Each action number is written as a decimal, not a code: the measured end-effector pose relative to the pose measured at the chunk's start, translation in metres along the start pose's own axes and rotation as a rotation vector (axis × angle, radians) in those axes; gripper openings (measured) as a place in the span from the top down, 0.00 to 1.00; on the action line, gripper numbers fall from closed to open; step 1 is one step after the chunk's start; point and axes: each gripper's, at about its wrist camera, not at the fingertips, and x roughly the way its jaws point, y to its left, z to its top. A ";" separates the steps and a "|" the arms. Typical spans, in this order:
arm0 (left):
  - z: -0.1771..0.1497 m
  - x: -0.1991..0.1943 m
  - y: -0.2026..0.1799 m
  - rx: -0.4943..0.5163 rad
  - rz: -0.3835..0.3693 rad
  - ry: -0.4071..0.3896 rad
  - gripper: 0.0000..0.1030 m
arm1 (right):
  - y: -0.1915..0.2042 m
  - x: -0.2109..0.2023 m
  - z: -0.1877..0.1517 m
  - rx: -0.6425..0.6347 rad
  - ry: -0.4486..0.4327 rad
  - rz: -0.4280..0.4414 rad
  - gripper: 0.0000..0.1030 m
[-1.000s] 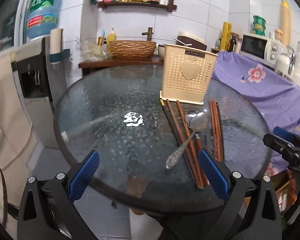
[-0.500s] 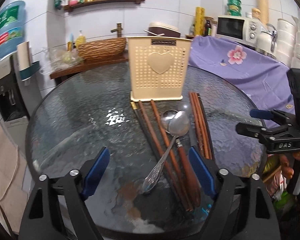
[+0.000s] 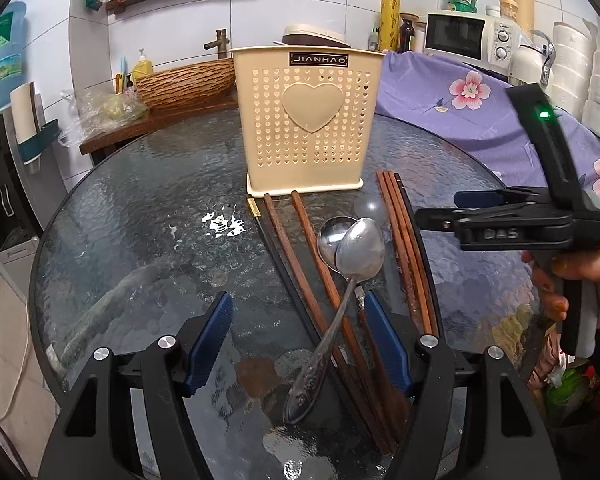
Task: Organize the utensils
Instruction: 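Move both tools forward over the chopsticks and spoons beside the cream holder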
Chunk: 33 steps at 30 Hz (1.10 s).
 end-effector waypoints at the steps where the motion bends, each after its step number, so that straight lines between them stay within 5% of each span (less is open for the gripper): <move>1: 0.000 0.001 0.000 -0.001 -0.001 0.001 0.35 | 0.002 0.005 0.001 -0.006 0.012 -0.009 0.23; 10: -0.001 0.009 0.002 0.002 -0.016 0.020 0.35 | -0.005 0.006 -0.002 -0.124 0.074 -0.009 0.23; 19: 0.003 0.013 -0.002 0.020 -0.043 0.023 0.36 | -0.051 -0.012 -0.005 -0.030 0.090 0.004 0.23; 24: 0.006 0.016 -0.014 0.057 -0.069 0.038 0.49 | -0.043 -0.003 -0.001 -0.032 0.090 -0.024 0.48; 33: 0.016 0.023 -0.029 0.119 -0.115 0.059 0.61 | -0.048 0.000 0.008 0.035 0.092 0.007 0.48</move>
